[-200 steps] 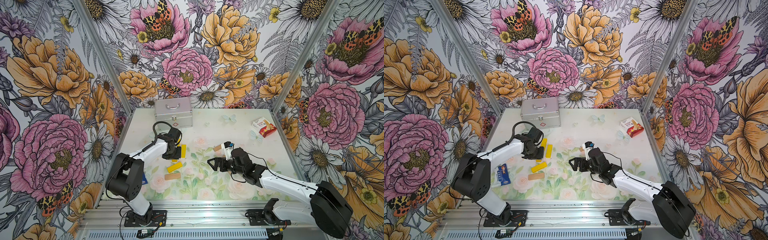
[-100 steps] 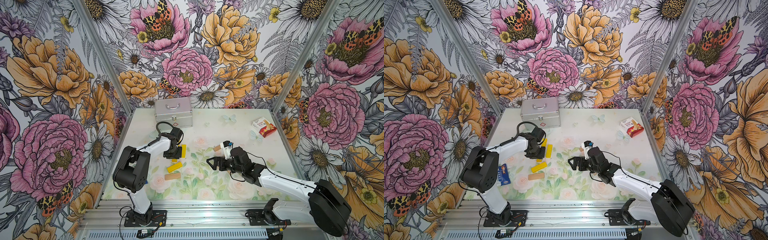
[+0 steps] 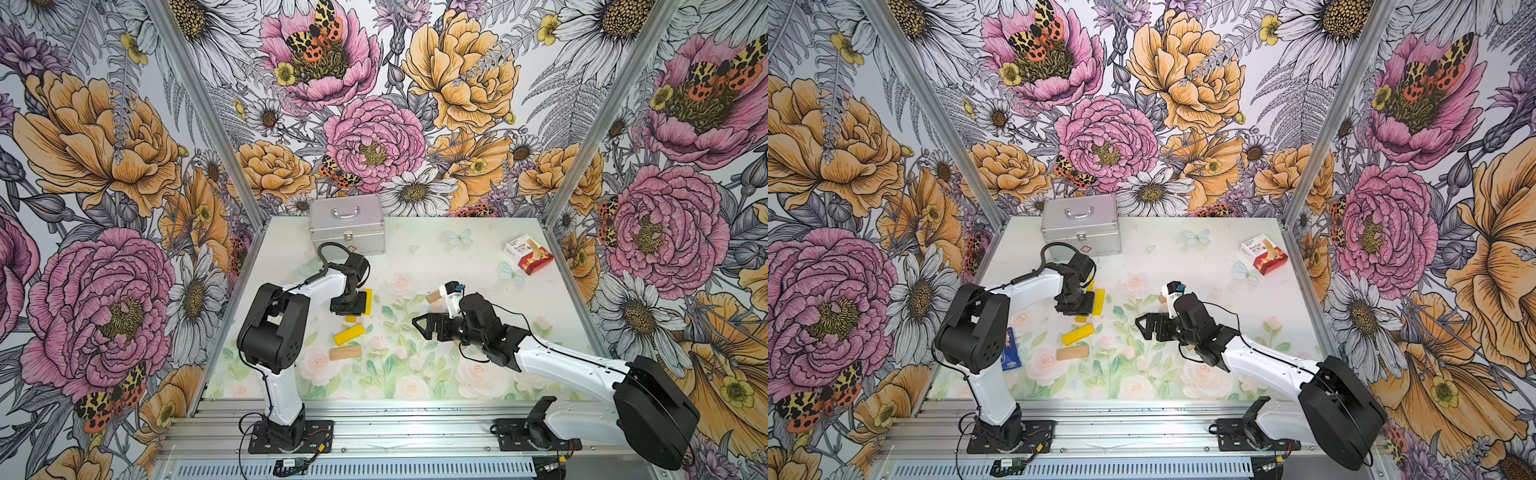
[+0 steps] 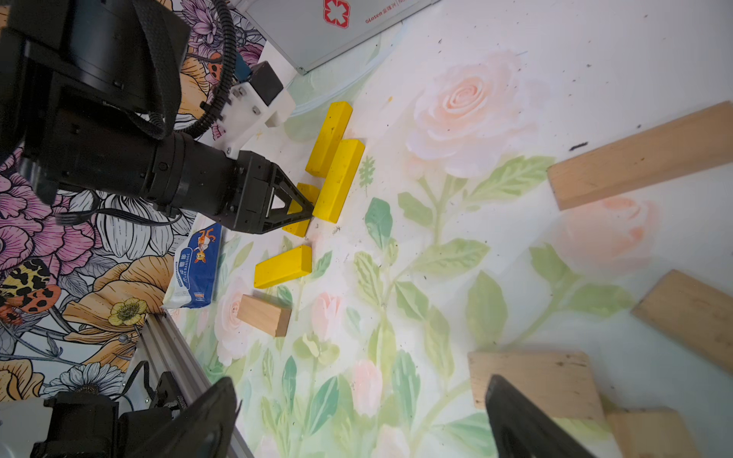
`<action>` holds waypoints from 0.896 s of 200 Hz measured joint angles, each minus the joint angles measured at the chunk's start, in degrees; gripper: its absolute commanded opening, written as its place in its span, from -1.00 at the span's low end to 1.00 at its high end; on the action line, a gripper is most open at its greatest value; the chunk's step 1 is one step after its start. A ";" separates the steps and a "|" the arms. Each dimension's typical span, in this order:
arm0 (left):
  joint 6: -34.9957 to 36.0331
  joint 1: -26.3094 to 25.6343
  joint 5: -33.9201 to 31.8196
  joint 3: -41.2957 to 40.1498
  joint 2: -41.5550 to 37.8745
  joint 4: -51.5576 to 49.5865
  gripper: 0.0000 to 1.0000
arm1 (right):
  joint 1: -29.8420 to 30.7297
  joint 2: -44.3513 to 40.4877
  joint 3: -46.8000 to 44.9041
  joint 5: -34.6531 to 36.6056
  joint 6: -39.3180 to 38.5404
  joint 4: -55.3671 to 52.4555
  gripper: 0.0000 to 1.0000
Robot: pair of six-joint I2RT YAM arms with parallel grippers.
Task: Assemble the letter k with building blocks
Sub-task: Assemble the building block at the center of the board.
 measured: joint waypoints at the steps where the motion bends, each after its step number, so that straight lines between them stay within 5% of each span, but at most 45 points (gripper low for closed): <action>1: 0.00 0.00 0.00 0.02 0.00 -0.02 -0.45 | 0.00 0.04 0.00 -0.04 -0.02 -0.02 0.99; 179: 0.04 0.74 -0.09 2.40 1.88 -0.11 -0.45 | 0.00 0.28 0.11 -0.11 0.00 0.00 0.99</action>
